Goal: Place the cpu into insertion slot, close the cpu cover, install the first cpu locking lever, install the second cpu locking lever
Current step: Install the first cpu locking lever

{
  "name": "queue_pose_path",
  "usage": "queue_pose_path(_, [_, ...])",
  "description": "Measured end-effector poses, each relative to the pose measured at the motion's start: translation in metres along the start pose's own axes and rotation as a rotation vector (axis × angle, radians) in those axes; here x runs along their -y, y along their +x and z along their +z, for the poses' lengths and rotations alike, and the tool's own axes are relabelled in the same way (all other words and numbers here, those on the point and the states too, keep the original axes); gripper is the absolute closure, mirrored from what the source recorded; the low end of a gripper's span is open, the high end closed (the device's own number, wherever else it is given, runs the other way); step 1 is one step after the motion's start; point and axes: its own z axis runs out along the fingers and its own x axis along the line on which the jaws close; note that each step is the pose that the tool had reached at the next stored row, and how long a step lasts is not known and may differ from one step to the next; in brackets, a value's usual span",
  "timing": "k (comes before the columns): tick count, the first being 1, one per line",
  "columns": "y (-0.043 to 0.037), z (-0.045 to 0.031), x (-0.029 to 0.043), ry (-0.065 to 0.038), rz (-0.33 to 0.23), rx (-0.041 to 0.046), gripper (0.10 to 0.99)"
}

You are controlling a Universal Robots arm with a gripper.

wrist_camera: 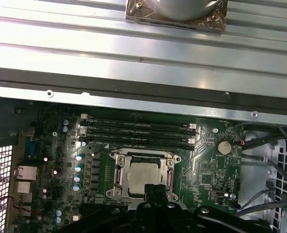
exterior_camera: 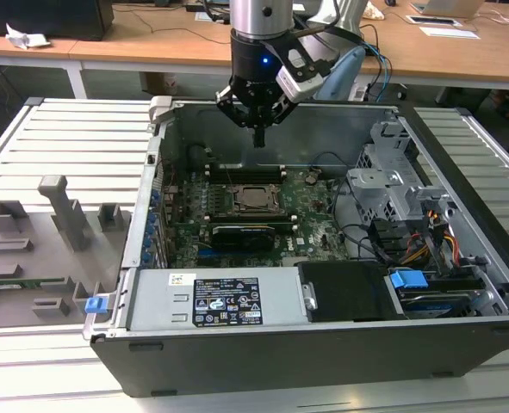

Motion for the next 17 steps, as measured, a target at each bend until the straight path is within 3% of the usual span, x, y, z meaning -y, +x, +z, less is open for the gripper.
queue_pose_path(4, [0.0016,0.0011,-0.0001,0.0,0.003,0.0002,0.976])
queue_pose_path(7, [0.0019,0.0029,-0.0001,0.004,0.051,0.0009,0.976])
queue_pose_path(11, [0.0113,0.0062,-0.0007,0.004,0.052,0.001,0.976])
queue_pose_path(17, [0.0154,0.0101,-0.0009,0.006,0.082,0.0001,0.976])
